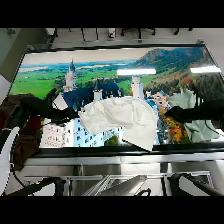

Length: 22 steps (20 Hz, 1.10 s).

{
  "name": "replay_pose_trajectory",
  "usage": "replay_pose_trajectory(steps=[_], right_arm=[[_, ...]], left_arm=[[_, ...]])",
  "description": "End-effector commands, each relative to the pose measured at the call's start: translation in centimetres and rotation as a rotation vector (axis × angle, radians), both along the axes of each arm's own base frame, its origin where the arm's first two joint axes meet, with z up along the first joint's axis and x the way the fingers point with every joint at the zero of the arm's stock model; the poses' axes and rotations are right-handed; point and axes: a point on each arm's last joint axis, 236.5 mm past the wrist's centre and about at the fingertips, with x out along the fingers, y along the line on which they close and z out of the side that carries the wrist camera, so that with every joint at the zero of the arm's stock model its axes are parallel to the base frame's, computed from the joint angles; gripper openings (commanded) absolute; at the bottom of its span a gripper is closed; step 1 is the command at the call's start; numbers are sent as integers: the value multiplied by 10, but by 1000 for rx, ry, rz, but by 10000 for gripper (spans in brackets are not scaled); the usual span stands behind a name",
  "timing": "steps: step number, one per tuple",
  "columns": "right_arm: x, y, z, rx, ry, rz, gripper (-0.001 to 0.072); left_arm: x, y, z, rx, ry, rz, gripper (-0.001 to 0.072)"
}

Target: Fold the shirts.

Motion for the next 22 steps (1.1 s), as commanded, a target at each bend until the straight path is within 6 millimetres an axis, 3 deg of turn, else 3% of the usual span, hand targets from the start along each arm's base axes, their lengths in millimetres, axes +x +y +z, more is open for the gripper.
replay_pose_trajectory(steps=[1,5,8,12,13,14,15,16,18,19,20,22], right_arm=[[-39,11,-48,16,105,-19,477],[-50,39,-78,42,196,39,479],[-47,53,-95,54,222,40,479],[-47,67,-108,62,248,49,477],[-45,69,-109,60,245,50,474],[-42,71,-107,61,228,63,379],[-36,73,-103,62,203,77,128],[-29,75,-98,63,181,82,23],[-6,74,-79,63,112,83,18],[11,75,-58,70,55,87,17],[28,75,-28,76,-18,96,17],[68,67,69,50,-252,106,17]], left_arm=[[-12,-11,-24,-75,-1,34,690],[-4,-24,-44,-104,22,22,690],[14,-44,-44,-105,6,-38,664],[27,-67,-36,-100,-6,-146,21],[25,-68,-35,-98,6,-169,23],[23,-69,-34,-105,15,-175,22],[21,-68,-32,-108,20,-176,22],[21,-67,-30,-111,18,-173,22],[23,-68,-16,-112,-10,-166,22],[25,-68,-3,-113,-39,-160,21],[28,-68,15,-116,-81,-154,21],[38,-71,81,-133,-217,-140,21]])
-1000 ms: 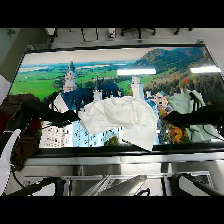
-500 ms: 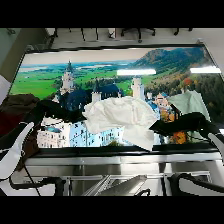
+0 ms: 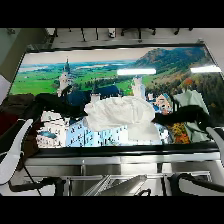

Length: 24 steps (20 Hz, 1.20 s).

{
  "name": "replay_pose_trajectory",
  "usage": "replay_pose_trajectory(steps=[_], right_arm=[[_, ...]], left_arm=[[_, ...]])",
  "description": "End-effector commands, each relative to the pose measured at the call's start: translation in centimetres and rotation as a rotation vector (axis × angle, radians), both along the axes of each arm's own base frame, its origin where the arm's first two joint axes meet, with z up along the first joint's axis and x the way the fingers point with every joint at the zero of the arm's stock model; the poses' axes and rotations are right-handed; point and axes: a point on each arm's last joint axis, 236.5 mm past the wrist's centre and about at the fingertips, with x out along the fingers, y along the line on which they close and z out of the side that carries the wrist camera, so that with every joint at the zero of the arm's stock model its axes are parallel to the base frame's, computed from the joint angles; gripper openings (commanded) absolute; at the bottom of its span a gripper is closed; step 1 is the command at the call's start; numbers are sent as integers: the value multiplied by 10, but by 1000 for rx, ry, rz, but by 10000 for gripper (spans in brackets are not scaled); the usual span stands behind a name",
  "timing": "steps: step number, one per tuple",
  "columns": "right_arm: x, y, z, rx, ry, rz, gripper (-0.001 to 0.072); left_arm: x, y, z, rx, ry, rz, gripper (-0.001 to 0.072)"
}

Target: Fold the shirts.

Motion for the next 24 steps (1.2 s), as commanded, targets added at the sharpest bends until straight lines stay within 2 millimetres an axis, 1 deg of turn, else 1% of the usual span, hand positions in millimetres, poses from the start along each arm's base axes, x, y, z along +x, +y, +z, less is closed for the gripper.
replay_pose_trajectory(steps=[1,2,3,4,5,6,7,8,9,10,11,12,13,14,15,16,17,19,20,21,22,24], right_arm=[[53,-6,169,-3,-390,2,16],[59,-12,244,-42,-575,-5,16],[51,-17,328,-91,-782,-19,16],[32,-18,402,-136,-966,-34,16],[2,-20,473,-205,-1151,-56,16],[-30,-22,526,-289,-1299,-76,16],[-67,-23,571,-373,-1432,-99,16],[-101,-23,604,-438,-1533,-122,16],[-134,-24,631,-504,-1625,-153,16],[-160,-25,650,-556,-1700,-183,16],[-182,-26,665,-597,-1765,-210,16],[-195,-27,672,-619,-1800,-233,16],[-197,-28,671,-631,-1795,-232,16],[-189,-27,662,-624,-1755,-210,16],[-173,-27,649,-604,-1694,-185,16],[-153,-23,632,-568,-1621,-139,16],[-134,-16,612,-515,-1549,-76,16],[-97,7,561,-354,-1377,65,16],[-77,17,528,-256,-1269,120,16],[-59,20,494,-210,-1176,140,16],[-43,25,451,-174,-1068,159,16],[-24,37,359,-106,-856,179,16]], left_arm=[[11,-4,104,-42,-210,26,21],[14,-5,160,-64,-330,51,22],[13,-4,219,-87,-461,73,21],[2,-3,283,-111,-609,82,21],[-15,-3,340,-137,-737,87,21],[-38,-4,393,-165,-856,89,21],[-68,-3,445,-197,-979,91,21],[-99,-1,487,-224,-1085,94,22],[-127,2,519,-248,-1168,98,21],[-152,6,542,-255,-1242,102,21],[-173,9,559,-256,-1305,102,21],[-183,16,566,-229,-1343,117,22],[-185,22,566,-200,-1349,137,22],[-180,25,558,-182,-1316,154,22],[-170,24,544,-176,-1266,156,22],[-155,21,524,-170,-1197,148,22],[-140,16,499,-166,-1114,132,22],[-107,3,434,-153,-901,87,22],[-90,-5,389,-140,-771,62,22],[-77,-13,348,-128,-669,40,22],[-66,-21,302,-111,-565,16,22],[-54,-37,208,-84,-364,-1,22]])
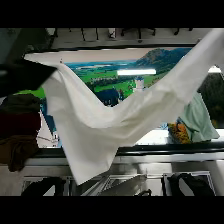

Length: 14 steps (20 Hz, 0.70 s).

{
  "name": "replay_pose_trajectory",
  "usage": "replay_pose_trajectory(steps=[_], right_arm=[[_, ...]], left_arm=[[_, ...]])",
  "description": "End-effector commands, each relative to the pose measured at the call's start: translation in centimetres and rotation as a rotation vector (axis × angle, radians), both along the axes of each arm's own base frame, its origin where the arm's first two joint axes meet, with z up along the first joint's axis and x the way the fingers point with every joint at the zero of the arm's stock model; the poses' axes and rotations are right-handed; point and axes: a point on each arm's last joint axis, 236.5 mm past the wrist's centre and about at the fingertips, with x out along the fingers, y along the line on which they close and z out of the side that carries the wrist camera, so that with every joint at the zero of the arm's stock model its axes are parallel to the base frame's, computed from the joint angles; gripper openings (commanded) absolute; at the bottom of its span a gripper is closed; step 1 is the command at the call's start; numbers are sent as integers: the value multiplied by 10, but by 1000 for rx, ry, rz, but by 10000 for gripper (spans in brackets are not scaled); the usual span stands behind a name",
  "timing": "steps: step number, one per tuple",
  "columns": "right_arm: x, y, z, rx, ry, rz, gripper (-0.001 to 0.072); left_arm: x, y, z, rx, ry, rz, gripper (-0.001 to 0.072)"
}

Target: Fold the shirts.

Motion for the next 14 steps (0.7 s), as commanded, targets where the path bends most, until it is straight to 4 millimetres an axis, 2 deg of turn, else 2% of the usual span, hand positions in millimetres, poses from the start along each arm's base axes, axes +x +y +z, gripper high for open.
replay_pose_trajectory(steps=[1,3,4,6,7,9,12,13,14], right_arm=[[23,31,-157,100,386,90,16],[30,36,-257,148,562,36,16],[31,33,-305,161,639,-10,16],[31,23,-374,159,755,-83,16],[34,20,-392,150,786,-98,16],[50,13,-408,142,795,-133,16],[78,8,-401,140,756,-158,16],[85,7,-395,136,741,-156,16],[90,7,-389,137,727,-155,16]], left_arm=[[10,-25,-160,58,343,-45,22],[8,-28,-250,101,503,-27,22],[7,-26,-286,119,567,-5,22],[11,-21,-342,152,643,29,22],[17,-20,-360,168,654,36,22],[36,-22,-376,180,657,39,22],[64,-26,-374,175,674,8,23],[66,-24,-372,174,707,-19,164],[63,-21,-369,174,746,-57,520]])
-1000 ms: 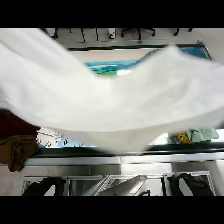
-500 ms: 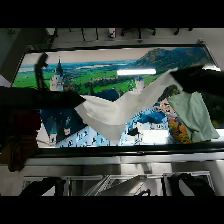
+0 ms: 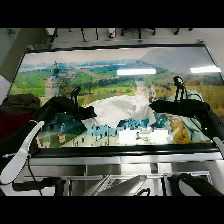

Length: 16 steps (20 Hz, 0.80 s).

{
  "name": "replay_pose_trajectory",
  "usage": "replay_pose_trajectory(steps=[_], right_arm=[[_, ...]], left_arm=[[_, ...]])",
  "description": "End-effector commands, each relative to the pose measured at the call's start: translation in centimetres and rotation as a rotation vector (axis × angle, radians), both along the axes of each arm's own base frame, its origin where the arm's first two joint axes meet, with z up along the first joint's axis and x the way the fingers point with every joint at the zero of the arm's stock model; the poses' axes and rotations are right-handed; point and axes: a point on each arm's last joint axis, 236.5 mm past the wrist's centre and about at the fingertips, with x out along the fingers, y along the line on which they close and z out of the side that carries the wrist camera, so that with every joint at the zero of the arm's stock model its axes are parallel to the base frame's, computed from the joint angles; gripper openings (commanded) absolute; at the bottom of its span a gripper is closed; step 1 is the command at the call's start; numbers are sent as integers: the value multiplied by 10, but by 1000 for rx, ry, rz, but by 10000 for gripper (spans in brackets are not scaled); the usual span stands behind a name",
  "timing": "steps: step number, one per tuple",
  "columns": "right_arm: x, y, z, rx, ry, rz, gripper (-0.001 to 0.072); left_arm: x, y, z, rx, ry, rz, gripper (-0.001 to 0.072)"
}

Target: Fold the shirts.

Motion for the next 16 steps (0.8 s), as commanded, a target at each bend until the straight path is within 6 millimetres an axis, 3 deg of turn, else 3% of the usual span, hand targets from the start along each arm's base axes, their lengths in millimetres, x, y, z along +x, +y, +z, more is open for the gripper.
replay_pose_trajectory(steps=[1,5,8,11,13,16], right_arm=[[23,-6,5,-24,-40,-23,16],[27,-9,8,-50,-54,-15,16],[25,-9,6,-54,-46,-6,16],[25,-9,3,-54,-40,-6,16],[25,-9,1,-54,-34,-6,16],[25,-9,-1,-52,-28,-8,16]], left_arm=[[-3,8,-1,-26,135,-90,702],[-24,38,32,-73,247,-173,701],[-8,75,50,-71,151,-39,701],[8,109,48,-54,58,126,700],[7,110,32,-55,72,155,700],[15,81,16,-143,67,140,700]])
